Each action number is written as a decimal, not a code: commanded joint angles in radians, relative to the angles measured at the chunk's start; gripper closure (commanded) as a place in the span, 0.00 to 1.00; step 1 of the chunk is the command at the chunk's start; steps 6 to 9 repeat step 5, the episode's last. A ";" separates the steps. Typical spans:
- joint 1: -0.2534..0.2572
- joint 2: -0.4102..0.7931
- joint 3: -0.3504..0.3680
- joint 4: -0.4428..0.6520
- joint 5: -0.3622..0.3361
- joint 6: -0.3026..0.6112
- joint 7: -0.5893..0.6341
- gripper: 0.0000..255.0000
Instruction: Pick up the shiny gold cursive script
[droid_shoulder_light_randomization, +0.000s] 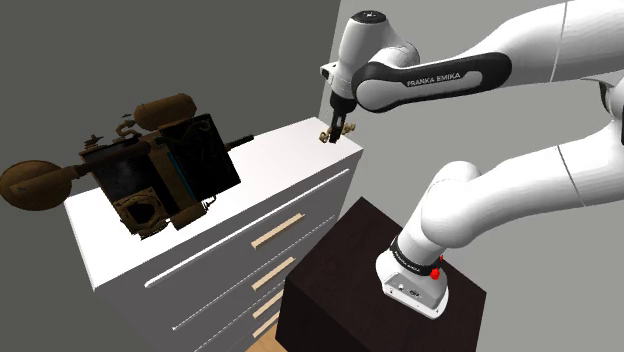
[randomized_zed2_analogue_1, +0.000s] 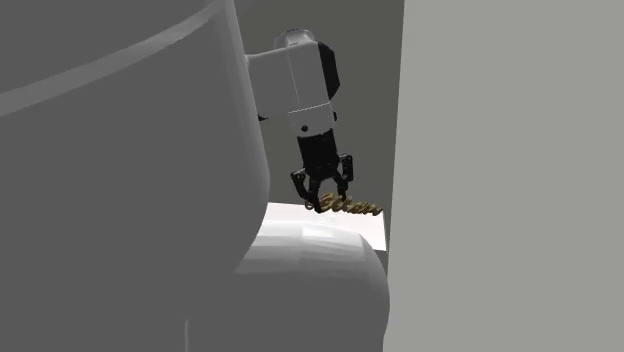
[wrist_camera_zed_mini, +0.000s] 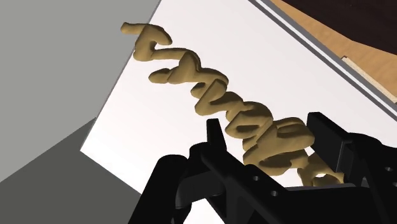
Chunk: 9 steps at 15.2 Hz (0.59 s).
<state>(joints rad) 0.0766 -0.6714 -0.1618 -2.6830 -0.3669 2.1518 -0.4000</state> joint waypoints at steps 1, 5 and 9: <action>0.003 -0.008 0.002 0.023 0.007 -0.031 -0.008 1.00; 0.005 -0.017 0.006 0.046 0.014 -0.062 -0.015 1.00; 0.005 -0.017 0.006 0.046 0.014 -0.062 -0.015 1.00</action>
